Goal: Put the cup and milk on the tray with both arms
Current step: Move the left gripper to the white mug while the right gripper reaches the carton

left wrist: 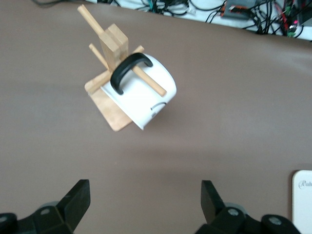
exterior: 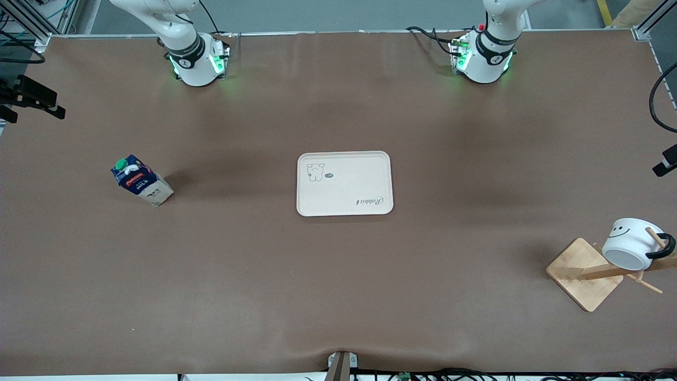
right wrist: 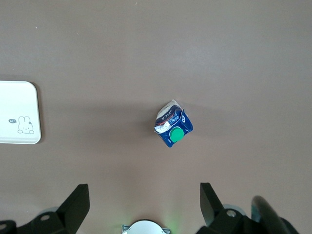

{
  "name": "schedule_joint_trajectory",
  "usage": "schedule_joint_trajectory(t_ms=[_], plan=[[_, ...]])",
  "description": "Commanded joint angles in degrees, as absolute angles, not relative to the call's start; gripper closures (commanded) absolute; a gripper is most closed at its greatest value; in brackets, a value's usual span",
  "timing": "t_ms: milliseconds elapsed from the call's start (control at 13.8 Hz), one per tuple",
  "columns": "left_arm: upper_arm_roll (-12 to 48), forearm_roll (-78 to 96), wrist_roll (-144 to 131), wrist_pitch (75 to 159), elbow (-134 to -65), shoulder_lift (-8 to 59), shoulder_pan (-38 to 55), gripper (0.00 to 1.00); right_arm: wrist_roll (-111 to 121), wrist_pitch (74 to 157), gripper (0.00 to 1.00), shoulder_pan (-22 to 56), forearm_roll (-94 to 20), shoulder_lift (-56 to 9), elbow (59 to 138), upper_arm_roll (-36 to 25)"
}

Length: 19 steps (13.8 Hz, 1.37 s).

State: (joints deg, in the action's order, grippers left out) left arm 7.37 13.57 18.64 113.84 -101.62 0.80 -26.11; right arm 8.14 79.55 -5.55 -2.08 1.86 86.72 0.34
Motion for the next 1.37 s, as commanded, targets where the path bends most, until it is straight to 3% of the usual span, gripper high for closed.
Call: schedule_joint_trajectory(t_ms=[0,361,940,1301], plan=[[7.6,17.2,22.9,120.5,-105.8,-0.3,-26.7,0.0,8.2,79.9,0.0,-7.1,-3.2,-0.3,86.7,1.0],[7.6,26.8,30.6,129.4,-109.2,3.3,-27.5,0.0,8.5,79.9,0.0,-7.5,-3.0,-0.9,86.6,1.0],[8.0,40.1,47.5,135.3,-108.5,11.0,-29.2,0.0,8.5,79.7,0.0,-7.9,-3.2,-2.9,86.6,1.0],[8.3,42.8,49.4,136.1,-108.4,12.1,-29.0,0.22,8.4,78.9,0.0,-8.0,-3.1,-5.2,86.8,1.1]])
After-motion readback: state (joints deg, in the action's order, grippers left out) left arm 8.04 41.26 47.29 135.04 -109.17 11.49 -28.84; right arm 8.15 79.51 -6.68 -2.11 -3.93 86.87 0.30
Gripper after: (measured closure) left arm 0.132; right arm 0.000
